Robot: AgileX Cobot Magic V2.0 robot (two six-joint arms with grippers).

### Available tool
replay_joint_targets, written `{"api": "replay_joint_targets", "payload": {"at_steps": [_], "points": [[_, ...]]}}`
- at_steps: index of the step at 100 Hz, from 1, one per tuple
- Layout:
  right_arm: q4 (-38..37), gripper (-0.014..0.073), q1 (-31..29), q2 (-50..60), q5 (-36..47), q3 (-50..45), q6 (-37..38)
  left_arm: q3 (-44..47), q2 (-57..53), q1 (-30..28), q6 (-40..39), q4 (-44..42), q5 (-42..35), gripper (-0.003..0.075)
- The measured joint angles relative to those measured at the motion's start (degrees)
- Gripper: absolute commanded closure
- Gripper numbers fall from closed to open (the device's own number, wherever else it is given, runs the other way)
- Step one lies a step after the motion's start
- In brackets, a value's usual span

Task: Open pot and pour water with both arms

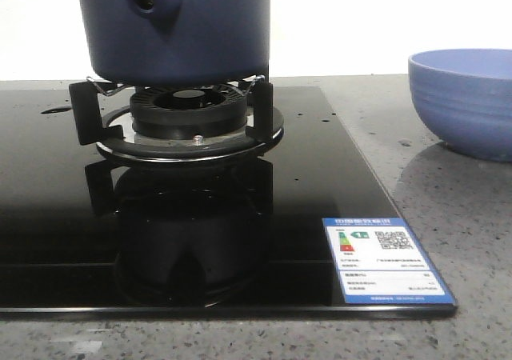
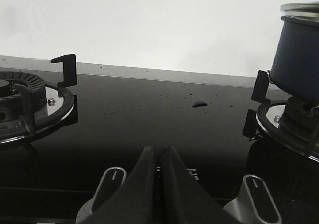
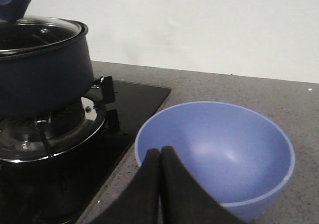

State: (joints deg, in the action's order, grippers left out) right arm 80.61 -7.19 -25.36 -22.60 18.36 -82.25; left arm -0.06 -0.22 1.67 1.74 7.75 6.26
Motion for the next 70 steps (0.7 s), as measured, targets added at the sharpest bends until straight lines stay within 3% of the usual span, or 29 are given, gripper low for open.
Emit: {"api": "replay_joint_targets", "payload": {"at_steps": [9,16,23,35,40,47,70], "points": [[-0.69,0.0655,0.0,0.0,1.35,0.32,0.78,0.0,0.0,0.0,0.0,0.0,0.0,0.0741],[-6.71,0.0655,0.0,0.0,1.77,1.98,6.87,0.0,0.0,0.0,0.0,0.0,0.0,0.0741],[-19.39,0.0655,0.0,-0.1,1.88,4.23,19.95,0.0,0.0,0.0,0.0,0.0,0.0,0.0741],[-47.15,0.0655,0.0,-0.7,2.86,6.92,50.42,0.0,0.0,0.0,0.0,0.0,0.09,0.0741],[-58.1,0.0655,0.0,-0.8,3.95,6.92,60.01,0.0,0.0,0.0,0.0,0.0,0.09,0.0741],[-67.92,0.0655,-0.09,-0.3,5.49,6.5,69.18,0.0,0.0,0.0,0.0,0.09,0.09,0.0741],[-77.21,0.0655,0.39,11.06,12.78,-5.03,76.6,0.0,0.0,0.0,0.0,0.09,0.09,0.0741]]}}
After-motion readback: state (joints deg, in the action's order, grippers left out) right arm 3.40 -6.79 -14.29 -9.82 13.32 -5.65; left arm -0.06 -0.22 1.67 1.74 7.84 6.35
